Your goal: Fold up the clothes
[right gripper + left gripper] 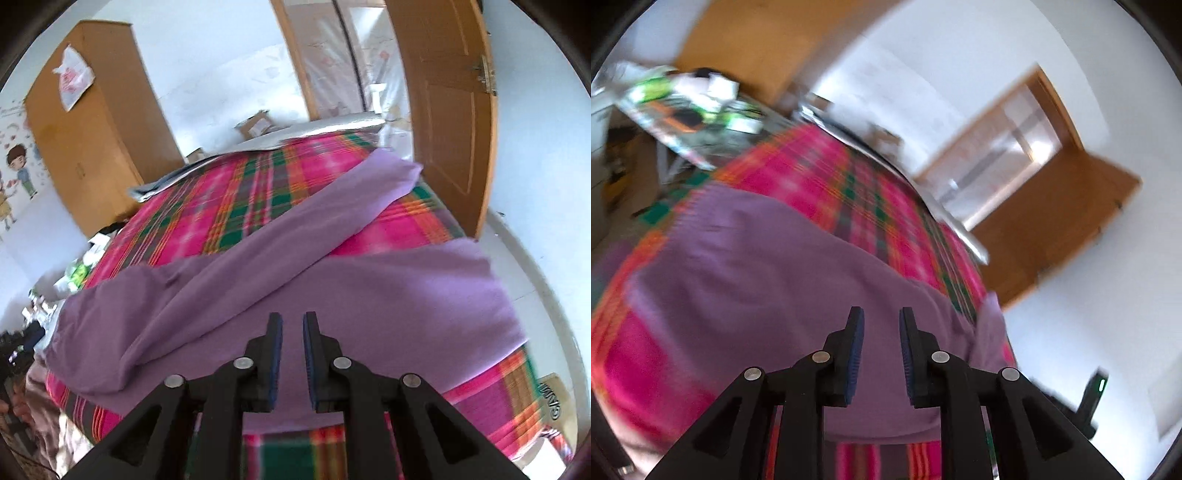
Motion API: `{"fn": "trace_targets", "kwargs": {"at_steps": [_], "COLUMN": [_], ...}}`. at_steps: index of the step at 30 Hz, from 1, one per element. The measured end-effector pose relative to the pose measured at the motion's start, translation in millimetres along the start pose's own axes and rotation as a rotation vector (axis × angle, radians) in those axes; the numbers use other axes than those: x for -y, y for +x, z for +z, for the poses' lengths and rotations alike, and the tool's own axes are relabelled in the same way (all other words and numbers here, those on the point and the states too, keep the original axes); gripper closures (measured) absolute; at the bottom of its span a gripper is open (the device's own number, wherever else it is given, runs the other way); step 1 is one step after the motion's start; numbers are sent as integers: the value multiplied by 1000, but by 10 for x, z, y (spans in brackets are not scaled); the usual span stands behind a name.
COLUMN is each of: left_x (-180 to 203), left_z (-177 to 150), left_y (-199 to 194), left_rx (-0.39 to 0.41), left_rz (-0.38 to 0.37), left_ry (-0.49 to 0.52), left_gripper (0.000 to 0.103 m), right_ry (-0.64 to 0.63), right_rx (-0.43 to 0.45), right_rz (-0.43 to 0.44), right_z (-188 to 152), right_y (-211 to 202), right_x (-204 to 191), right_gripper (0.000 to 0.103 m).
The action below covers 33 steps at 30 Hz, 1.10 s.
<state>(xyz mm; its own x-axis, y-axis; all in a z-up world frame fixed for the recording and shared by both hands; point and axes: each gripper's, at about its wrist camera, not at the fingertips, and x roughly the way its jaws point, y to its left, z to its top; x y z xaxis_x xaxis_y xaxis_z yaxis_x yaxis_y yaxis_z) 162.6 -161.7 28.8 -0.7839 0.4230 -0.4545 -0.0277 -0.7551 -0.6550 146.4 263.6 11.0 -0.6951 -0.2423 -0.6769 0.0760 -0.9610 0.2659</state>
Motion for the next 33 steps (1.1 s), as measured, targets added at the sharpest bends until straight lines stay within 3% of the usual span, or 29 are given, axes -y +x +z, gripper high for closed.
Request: {"fn": "trace_targets", "kwargs": {"at_steps": [3, 9, 20, 22, 33], "left_x": [250, 675, 784, 817, 810], "left_z": [-46, -219, -432, -476, -526], "left_y": [358, 864, 1229, 1272, 1405], "left_rx": [-111, -290, -435, -461, -516], "left_rz": [-60, -174, -225, -232, -241], "left_ry": [84, 241, 283, 290, 284], "left_gripper": [84, 80, 79, 74, 74], "right_ry": [12, 6, -29, -40, -50], "right_rx": [-10, -59, -135, -150, -253], "right_rz": [-18, -25, 2, -27, -168], "right_z": [178, 455, 912, 994, 1265], "right_y": [102, 528, 1200, 1340, 1999], "right_x": [45, -11, -228, -263, -363], "right_gripper": [79, 78, 69, 66, 66]}}
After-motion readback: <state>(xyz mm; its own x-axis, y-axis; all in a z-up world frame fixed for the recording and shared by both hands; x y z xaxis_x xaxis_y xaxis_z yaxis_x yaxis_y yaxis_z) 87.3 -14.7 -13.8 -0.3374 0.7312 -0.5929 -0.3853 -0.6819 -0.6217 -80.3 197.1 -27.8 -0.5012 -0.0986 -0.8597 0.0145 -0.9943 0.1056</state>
